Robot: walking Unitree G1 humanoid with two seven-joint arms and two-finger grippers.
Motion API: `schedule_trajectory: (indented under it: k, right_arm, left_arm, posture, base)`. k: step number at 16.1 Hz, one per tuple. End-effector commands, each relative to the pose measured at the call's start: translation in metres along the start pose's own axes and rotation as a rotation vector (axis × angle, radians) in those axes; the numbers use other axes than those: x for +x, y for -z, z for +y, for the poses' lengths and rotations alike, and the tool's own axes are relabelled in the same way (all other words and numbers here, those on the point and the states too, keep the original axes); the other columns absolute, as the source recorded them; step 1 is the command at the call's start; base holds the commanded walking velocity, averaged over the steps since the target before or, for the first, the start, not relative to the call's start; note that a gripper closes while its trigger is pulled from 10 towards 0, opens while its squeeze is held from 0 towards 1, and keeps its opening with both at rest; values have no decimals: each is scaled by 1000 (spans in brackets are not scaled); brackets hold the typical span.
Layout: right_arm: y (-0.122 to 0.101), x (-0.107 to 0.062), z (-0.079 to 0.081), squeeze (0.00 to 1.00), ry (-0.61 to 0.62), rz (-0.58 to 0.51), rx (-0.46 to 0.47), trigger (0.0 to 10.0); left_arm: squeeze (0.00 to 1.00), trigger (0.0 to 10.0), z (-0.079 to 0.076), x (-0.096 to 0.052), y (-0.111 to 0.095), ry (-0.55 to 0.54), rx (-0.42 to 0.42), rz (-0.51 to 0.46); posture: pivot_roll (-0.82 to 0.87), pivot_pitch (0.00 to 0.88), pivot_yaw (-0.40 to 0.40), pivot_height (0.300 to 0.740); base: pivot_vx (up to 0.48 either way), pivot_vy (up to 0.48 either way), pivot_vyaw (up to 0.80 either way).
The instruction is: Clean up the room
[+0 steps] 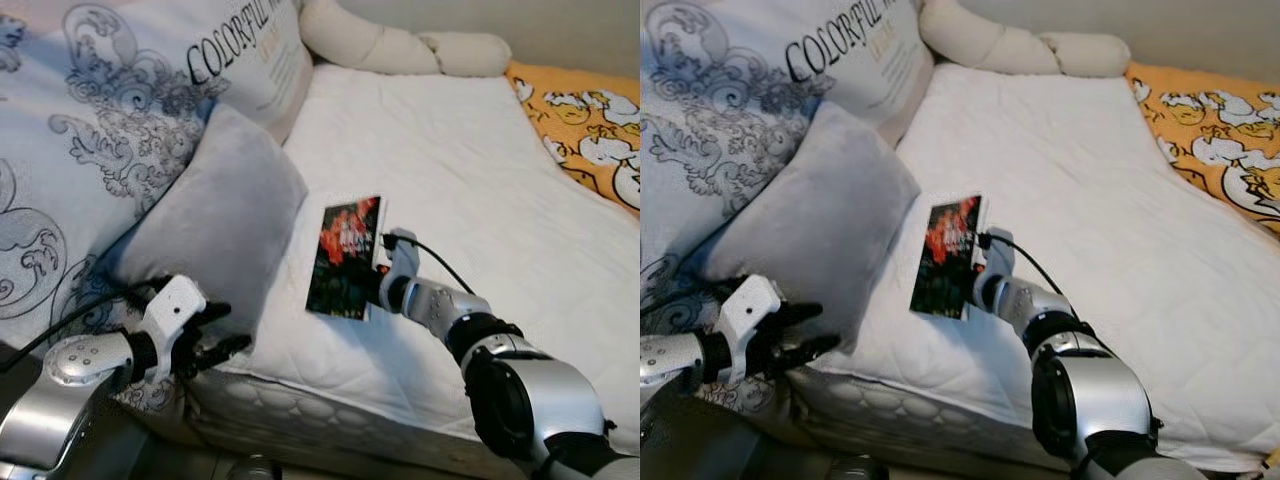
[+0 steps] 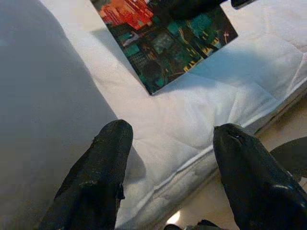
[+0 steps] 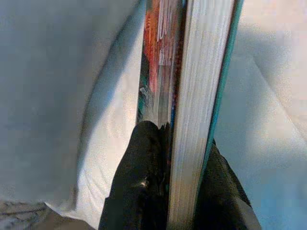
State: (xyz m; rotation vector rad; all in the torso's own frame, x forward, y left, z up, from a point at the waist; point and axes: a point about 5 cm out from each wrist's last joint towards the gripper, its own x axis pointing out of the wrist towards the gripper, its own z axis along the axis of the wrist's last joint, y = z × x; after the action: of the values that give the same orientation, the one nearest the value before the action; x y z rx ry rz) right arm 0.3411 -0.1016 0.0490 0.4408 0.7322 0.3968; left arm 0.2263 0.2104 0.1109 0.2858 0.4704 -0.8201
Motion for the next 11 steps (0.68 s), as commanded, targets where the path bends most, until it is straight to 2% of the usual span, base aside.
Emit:
schedule_trajectory:
  k: [1,4,7,11]
  right_arm:
    - [5,-2,-10,1000,64,13,-28,10000]
    - [7,-5,-21,1000,170,3,-30,10000]
    - [2,-10,-33,1000,288,-48,-83,10000]
    - [-3,-16,-42,1000,343,-49,-209,10000]
  left_arm:
    - [0,10000,-6,0,-5,22,14,2]
    - [0,10000,-13,0,-6,32,4,9]
    - [0,10000,-15,5,-9,14,-1,3]
    - [0,10000,-13,11,-12,-14,-3,-9]
  posture:
    - [254,0,0,740]
    - [264,0,-5,740]
    - [262,0,-8,740]
    - [245,0,-12,740]
  base:
    - [0,0,0]
    - [0,0,0]
    - [0,0,0]
    - [0,0,0]
